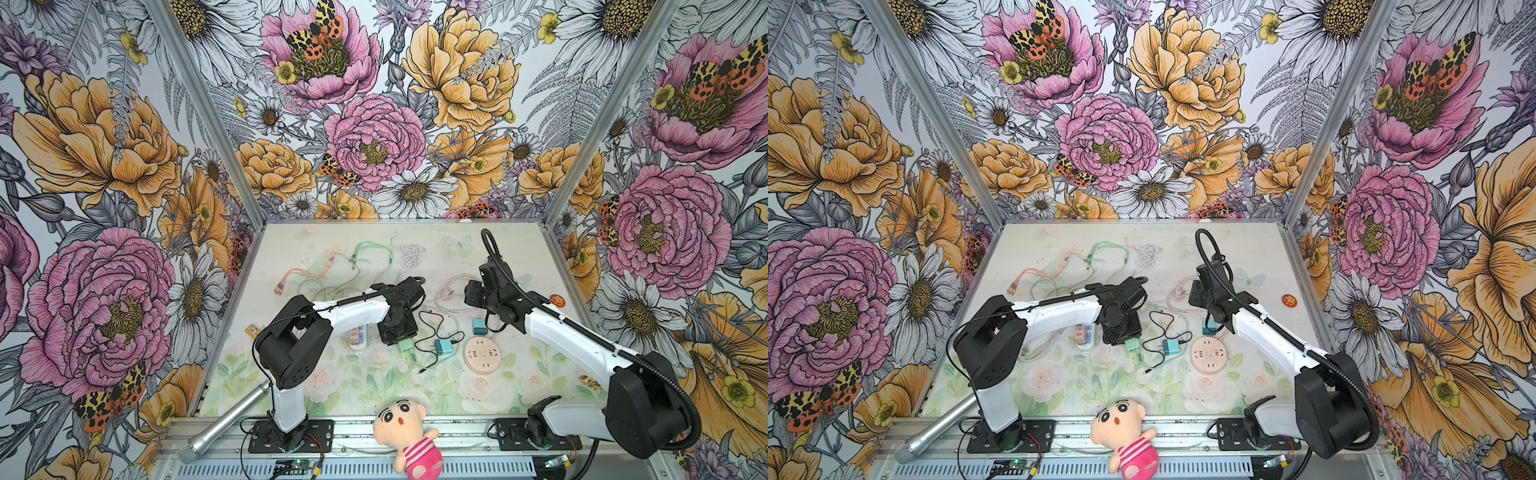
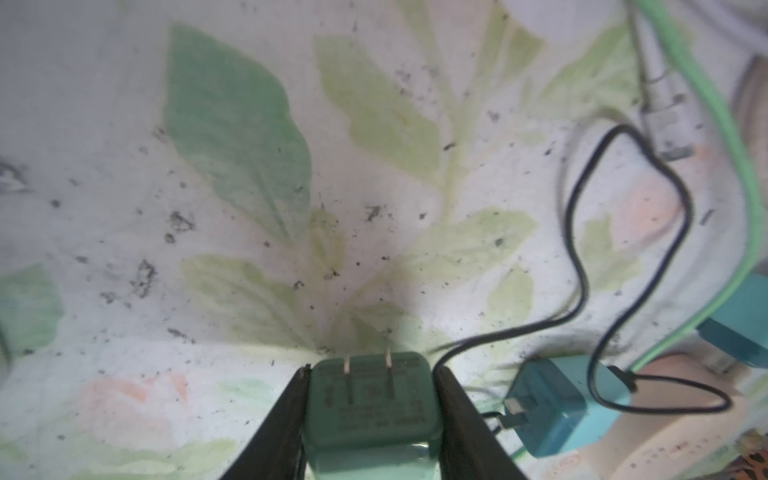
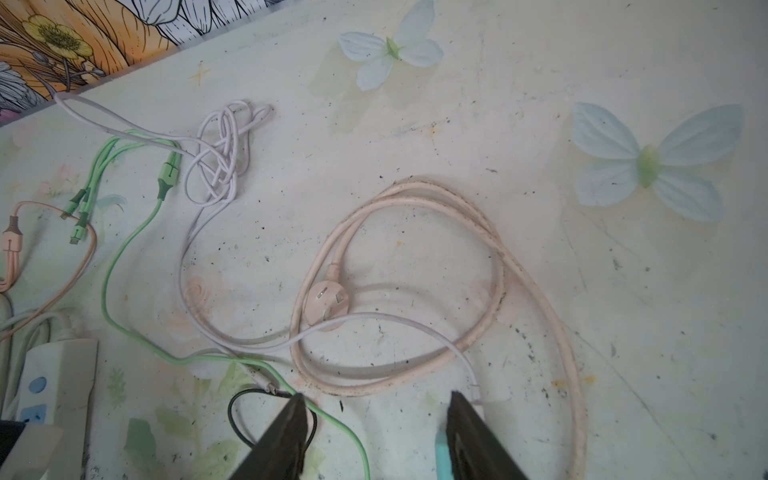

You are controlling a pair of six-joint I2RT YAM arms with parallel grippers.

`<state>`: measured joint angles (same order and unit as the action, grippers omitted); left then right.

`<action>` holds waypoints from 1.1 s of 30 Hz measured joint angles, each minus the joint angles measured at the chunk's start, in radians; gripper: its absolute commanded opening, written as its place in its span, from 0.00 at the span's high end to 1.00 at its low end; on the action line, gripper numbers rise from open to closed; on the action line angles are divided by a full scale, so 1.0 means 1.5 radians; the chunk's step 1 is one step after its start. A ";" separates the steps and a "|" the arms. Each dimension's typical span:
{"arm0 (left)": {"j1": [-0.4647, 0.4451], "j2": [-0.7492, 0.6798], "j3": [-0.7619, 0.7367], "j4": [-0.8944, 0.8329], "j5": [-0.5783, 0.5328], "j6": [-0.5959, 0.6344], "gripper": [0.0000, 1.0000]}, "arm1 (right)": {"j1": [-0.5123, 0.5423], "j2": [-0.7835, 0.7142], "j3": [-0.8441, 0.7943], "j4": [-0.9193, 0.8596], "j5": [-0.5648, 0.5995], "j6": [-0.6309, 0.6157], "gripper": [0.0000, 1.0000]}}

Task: Insert the plug
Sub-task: 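Lift the light green charger with the left gripper off the table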

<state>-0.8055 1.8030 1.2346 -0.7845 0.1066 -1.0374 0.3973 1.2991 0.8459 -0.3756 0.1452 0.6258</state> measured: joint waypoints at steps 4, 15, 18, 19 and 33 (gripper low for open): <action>0.008 -0.049 0.031 0.004 0.017 0.016 0.72 | -0.004 -0.020 0.000 0.000 -0.001 -0.003 0.44; -0.007 -0.047 0.076 0.014 0.060 0.052 0.74 | -0.007 -0.046 -0.006 -0.001 -0.002 -0.005 0.43; -0.005 -0.048 0.077 0.019 0.068 0.060 0.74 | -0.008 -0.064 -0.006 -0.002 -0.002 -0.005 0.43; -0.002 -0.048 0.077 0.020 0.071 0.063 0.74 | -0.008 -0.070 -0.006 -0.004 -0.001 -0.007 0.43; 0.010 0.017 0.184 0.125 0.129 0.065 0.74 | -0.020 -0.103 -0.017 -0.023 0.011 -0.010 0.43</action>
<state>-0.7902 1.8278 1.5101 -0.5964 0.3008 -0.9398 0.3672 1.1442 0.8207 -0.4107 0.1616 0.6113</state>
